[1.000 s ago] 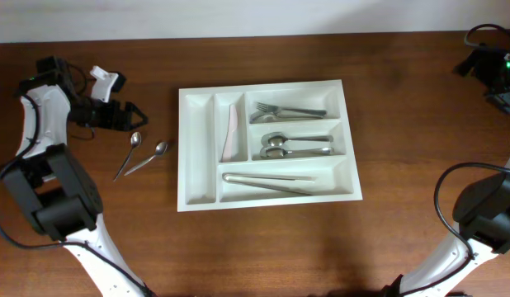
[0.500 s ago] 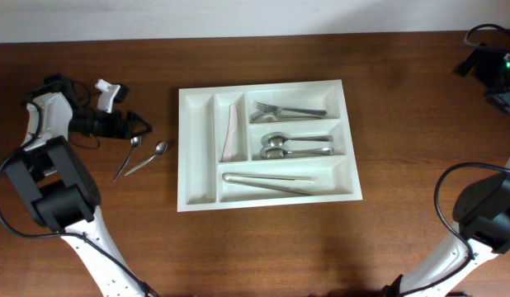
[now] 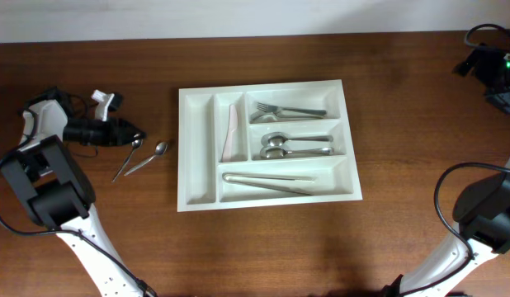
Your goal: Pack container
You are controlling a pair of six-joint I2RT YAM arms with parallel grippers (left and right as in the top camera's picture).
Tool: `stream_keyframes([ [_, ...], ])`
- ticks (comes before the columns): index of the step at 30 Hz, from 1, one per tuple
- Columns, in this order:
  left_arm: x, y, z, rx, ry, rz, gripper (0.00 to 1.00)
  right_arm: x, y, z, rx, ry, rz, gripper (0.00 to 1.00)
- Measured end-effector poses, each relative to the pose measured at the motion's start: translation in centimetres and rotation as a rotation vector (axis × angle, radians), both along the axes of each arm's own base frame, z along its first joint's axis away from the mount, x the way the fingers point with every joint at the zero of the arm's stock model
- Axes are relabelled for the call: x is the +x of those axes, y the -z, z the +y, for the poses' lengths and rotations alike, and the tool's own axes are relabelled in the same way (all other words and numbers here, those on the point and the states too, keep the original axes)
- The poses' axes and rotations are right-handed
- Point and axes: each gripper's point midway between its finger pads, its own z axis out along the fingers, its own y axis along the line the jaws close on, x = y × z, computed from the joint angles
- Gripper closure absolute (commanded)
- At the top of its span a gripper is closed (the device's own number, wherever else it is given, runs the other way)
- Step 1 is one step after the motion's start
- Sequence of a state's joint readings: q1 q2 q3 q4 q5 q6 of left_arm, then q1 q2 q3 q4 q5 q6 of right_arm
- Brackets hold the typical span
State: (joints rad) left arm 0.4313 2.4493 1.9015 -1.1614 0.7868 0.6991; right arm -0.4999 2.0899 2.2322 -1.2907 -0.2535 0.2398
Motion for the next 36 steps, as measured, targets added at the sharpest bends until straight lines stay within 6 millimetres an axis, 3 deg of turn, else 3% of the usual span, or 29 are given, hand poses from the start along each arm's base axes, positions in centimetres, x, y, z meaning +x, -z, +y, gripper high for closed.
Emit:
stream_keyframes([
  [13,-0.6,0.3,1.7,-0.013,-0.045,0.020,0.61,0.0,0.0,0.0,0.000,0.000,0.000,0.01],
  [27,-0.7,0.3,0.3,-0.114,-0.011,-0.016,0.59,0.0,0.0,0.0,0.000,0.000,0.000,0.01],
  [36,-0.7,0.6,-1.1,-0.182,0.004,-0.020,0.63,0.0,0.0,0.0,0.000,0.000,0.000,0.01],
])
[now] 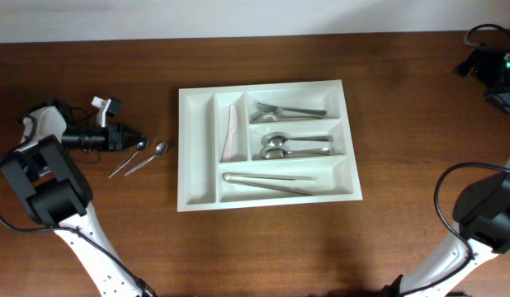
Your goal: Pack container
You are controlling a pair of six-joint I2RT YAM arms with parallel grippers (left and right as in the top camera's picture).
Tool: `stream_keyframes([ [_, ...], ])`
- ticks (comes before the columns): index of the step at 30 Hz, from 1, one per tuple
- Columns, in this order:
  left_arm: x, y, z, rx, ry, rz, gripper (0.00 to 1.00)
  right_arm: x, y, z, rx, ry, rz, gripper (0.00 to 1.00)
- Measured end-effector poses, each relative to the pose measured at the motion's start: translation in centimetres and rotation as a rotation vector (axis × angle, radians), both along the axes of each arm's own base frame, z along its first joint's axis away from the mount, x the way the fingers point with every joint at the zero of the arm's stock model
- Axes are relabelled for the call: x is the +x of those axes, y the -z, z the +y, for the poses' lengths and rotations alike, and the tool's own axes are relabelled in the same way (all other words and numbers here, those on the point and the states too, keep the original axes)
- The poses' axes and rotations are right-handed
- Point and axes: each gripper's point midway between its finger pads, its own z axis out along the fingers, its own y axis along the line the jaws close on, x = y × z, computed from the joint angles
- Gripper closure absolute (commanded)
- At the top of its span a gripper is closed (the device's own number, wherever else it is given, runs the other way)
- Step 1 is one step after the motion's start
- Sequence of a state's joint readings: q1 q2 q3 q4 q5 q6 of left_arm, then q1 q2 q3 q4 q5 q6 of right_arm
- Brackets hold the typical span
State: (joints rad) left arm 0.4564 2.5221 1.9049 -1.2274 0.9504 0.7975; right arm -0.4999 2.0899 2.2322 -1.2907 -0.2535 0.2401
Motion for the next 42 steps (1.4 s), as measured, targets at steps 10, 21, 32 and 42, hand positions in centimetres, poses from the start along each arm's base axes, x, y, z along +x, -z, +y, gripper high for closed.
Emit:
stream_keyframes([
  [10,0.0,-0.1,-0.4,-0.045,-0.008,0.005,0.63,0.0,0.0,0.0,0.000,0.000,0.000,0.01],
  [21,-0.5,0.2,-0.1,-0.072,-0.028,0.040,0.70,0.0,0.0,0.0,0.000,0.000,0.000,0.01],
  [32,-0.4,-0.3,0.9,-0.068,-0.089,0.170,0.65,0.0,0.0,0.0,0.000,0.000,0.000,0.01],
  [42,2.9,-4.4,6.0,0.358,-0.163,0.204,0.64,0.0,0.0,0.0,-0.001,-0.001,0.000,0.01],
])
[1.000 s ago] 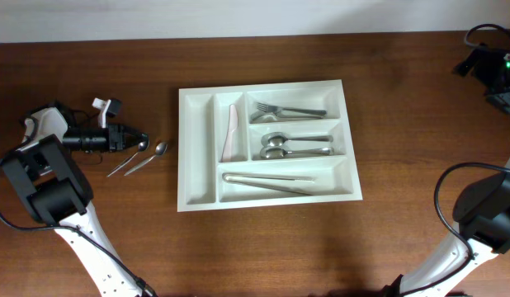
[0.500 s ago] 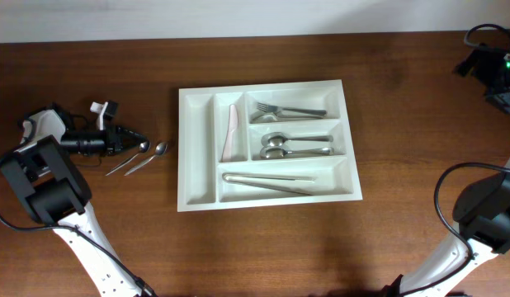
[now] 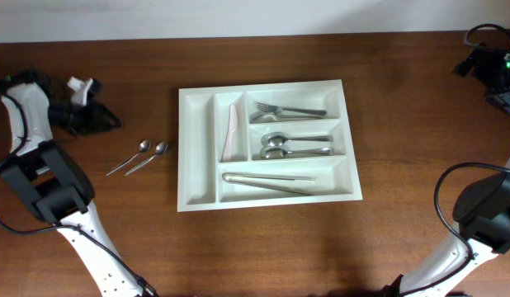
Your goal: Pack container
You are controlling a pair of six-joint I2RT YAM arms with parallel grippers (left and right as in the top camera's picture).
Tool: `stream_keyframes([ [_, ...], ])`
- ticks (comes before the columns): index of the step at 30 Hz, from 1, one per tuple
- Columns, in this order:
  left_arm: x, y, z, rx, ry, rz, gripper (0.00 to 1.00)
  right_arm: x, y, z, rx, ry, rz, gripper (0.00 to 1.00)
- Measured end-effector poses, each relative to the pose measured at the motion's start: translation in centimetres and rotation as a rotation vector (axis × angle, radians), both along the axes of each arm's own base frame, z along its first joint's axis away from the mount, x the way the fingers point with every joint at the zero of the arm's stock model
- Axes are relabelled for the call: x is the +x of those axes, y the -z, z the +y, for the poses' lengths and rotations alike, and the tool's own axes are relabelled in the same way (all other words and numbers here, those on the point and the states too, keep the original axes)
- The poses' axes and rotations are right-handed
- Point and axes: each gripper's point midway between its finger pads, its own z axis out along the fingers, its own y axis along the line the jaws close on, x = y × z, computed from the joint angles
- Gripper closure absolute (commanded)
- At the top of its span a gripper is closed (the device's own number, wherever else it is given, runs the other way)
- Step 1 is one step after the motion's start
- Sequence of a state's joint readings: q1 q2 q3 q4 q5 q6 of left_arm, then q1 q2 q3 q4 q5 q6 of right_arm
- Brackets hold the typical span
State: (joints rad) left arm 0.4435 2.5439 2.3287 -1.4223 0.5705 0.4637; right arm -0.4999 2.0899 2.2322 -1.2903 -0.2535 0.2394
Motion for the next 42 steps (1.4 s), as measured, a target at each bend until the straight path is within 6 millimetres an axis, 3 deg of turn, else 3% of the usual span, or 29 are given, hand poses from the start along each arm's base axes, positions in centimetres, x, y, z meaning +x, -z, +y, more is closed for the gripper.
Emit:
stream_keyframes([
  [5,1.8,-6.6,-0.6,0.275,-0.006,-0.061,0.63,0.0,0.0,0.0,0.000,0.001,0.000,0.01],
  [8,1.8,-10.4,-3.2,0.415,0.013,-0.088,0.63,0.0,0.0,0.0,0.000,0.000,0.000,0.01],
  [11,1.3,-11.7,-6.3,0.512,0.034,-0.066,0.63,0.0,0.0,0.0,0.000,0.001,0.000,0.01],
  [15,0.7,-10.4,-9.1,0.639,0.020,0.009,0.53,0.0,0.0,0.0,0.000,0.000,0.001,0.01],
  [21,-1.4,-9.0,-10.7,0.766,-0.105,0.136,0.52,0.0,0.0,0.0,0.000,0.000,0.000,0.01],
  [32,-5.3,-5.9,-9.7,0.844,-0.276,0.339,0.53,0.0,0.0,0.0,0.000,0.001,0.000,0.01],
  [42,-5.5,-2.0,-8.9,0.877,-0.331,0.358,0.53,0.0,0.0,0.0,0.001,0.001,0.000,0.01],
])
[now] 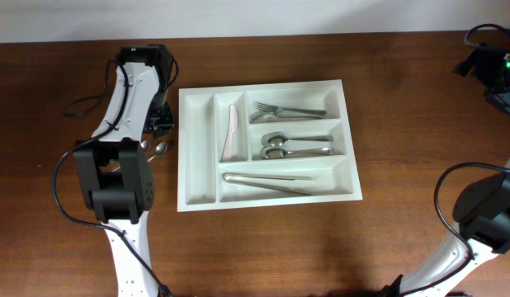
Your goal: Pack container
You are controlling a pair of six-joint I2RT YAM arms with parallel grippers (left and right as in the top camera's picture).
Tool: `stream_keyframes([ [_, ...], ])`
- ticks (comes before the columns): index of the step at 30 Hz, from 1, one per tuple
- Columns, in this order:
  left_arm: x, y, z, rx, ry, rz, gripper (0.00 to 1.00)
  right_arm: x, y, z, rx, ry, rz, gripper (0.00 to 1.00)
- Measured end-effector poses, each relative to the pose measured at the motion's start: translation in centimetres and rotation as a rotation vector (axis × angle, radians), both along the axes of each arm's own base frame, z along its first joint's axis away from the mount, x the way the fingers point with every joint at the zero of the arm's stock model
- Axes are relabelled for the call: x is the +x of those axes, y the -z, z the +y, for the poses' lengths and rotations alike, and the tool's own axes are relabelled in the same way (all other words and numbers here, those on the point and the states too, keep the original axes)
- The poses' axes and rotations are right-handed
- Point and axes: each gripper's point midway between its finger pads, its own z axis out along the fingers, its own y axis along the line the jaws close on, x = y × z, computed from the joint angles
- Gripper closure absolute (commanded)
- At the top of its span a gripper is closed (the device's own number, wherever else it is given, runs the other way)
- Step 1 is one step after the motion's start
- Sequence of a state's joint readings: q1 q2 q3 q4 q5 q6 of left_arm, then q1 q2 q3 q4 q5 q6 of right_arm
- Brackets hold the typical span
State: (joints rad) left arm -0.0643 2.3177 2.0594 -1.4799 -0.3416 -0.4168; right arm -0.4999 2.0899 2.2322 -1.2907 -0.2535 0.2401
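A white cutlery tray point(197, 202) lies mid-table. It holds forks point(290, 110), spoons point(295, 146), long utensils point(267, 181) and a pale knife point(231, 132); its leftmost slot is bare. Two small loose spoons point(160, 148) lie on the wood left of the tray, mostly hidden under my left arm. My left gripper point(162, 121) hangs just above them, close to the tray's left wall; its fingers are too dark to read. My right gripper point(496, 73) is at the far right back corner, its jaws unclear.
The left arm's white link point(133, 91) crosses the area left of the tray, and its base point(113, 186) stands nearby. Cables and the right arm's dark base point(486, 210) fill the right edge. Bare wood lies in front of the tray.
My left arm has swung from the far left back of the table to beside the tray's left wall, covering most of the two loose spoons. The spoons and tray contents lie as before.
My left gripper was at the two loose spoons' handle ends at the table's left. Then it sat slightly lower at them, with the spoons shifted a little. Then it was drawn back to the far left, spoons left lying. Now it hangs over them by the tray.
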Motion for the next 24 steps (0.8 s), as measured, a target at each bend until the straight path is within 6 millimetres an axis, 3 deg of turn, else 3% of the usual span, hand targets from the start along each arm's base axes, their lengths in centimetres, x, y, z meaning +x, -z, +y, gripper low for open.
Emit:
stream_keyframes([
  [10,2.0,0.9,0.4,0.001,-0.059,-0.095,0.58,0.0,0.0,0.0,0.000,0.000,0.000,0.01],
  [24,1.2,4.9,0.5,0.009,-0.061,0.003,0.57,0.0,0.0,0.0,-0.001,-0.001,0.000,0.01],
])
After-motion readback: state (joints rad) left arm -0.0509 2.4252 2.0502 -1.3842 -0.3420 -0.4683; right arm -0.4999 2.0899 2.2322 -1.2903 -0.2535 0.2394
